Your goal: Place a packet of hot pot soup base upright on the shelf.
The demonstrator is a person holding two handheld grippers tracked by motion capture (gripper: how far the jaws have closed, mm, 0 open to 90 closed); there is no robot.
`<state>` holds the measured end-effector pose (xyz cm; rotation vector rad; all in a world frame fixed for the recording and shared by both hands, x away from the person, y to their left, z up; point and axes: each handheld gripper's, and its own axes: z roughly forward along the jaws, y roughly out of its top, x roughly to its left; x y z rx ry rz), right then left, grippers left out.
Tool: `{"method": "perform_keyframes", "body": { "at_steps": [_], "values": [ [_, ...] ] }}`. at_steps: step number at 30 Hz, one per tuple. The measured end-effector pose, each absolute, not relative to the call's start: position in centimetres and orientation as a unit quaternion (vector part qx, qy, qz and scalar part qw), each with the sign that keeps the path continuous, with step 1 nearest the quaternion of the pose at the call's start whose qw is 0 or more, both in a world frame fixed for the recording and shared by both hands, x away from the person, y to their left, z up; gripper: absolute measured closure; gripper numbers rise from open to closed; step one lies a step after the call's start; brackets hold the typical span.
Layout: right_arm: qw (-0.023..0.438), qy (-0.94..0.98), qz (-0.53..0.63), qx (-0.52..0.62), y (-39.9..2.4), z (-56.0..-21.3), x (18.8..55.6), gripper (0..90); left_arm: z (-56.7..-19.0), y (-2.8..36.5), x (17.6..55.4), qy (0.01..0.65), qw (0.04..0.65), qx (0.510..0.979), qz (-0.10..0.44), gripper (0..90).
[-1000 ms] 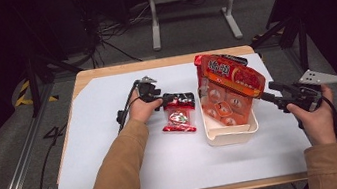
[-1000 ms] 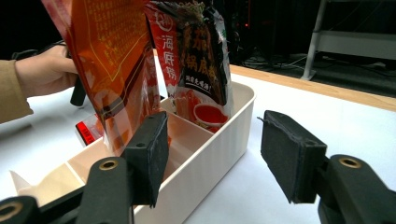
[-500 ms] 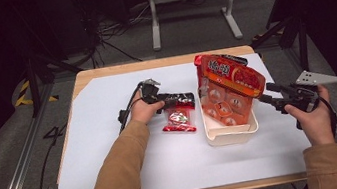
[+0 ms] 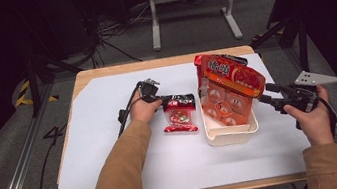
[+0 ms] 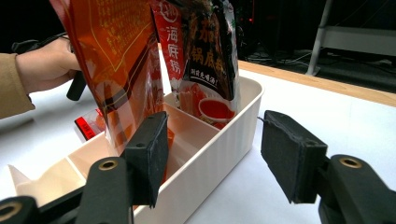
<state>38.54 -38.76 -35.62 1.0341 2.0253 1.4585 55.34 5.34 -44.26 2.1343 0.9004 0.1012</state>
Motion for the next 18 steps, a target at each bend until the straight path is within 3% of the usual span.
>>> {"method": "perform_keyframes", "body": {
  "at_steps": [18],
  "values": [
    [0.221,0.731,0.525,0.375,-38.9,-35.6,38.5,42.5,-41.6,6.4,54.3,0.361,0.429,0.828,0.024,90.0]
  ]
}}
